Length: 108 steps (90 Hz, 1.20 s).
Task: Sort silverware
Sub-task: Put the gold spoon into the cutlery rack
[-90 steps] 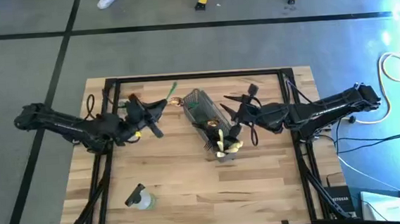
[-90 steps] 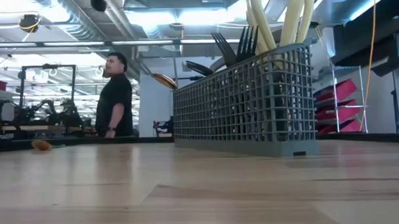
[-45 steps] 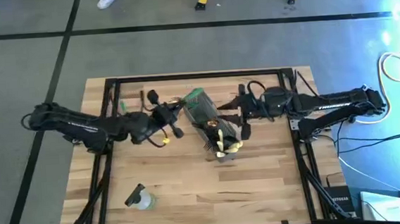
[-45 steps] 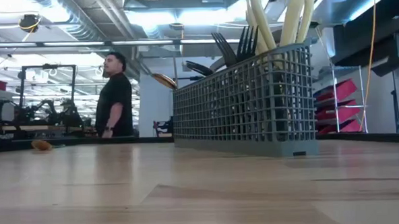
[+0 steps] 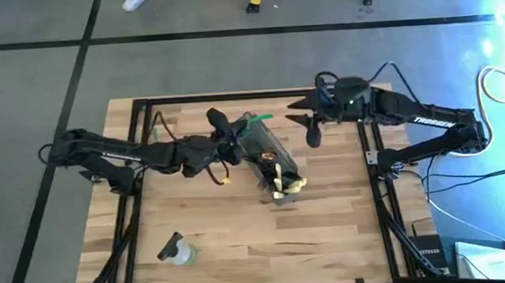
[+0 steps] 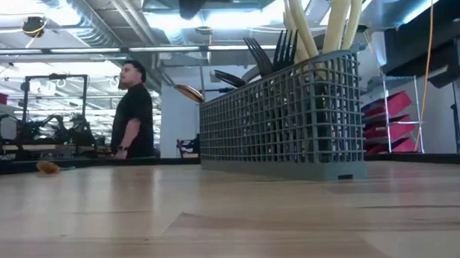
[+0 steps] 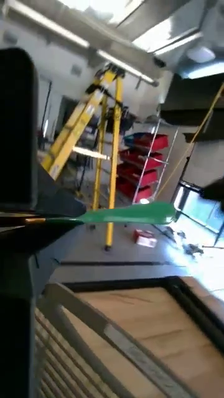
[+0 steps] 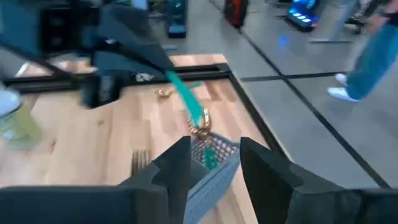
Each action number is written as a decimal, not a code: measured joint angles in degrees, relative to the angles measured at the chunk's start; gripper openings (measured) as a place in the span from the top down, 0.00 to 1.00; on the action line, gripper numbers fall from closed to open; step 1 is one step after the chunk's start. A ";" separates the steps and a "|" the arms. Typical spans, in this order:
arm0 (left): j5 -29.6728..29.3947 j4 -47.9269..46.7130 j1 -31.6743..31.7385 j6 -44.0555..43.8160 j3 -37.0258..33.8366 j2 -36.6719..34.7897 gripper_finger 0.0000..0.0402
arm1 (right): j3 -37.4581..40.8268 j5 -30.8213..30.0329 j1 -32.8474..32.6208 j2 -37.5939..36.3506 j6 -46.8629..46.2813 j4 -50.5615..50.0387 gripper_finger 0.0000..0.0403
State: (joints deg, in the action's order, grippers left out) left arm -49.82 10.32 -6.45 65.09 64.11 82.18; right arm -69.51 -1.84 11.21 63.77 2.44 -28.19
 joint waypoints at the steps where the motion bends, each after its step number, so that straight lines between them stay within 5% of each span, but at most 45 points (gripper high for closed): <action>1: 0.06 0.07 0.12 0.80 0.11 0.19 0.99 | -0.18 0.39 0.12 0.01 0.29 -0.35 0.70; 49: 0.44 0.10 1.47 27.05 5.17 7.43 0.99 | -12.10 3.50 0.49 9.95 8.36 -14.43 0.70; 108: 1.84 -2.54 3.85 29.80 5.71 7.47 0.99 | -16.12 8.08 0.45 18.25 8.17 -12.05 0.70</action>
State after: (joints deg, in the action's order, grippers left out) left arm -47.98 7.79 -2.60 94.89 69.82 89.65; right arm -85.62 6.25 11.66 82.02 10.61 -40.25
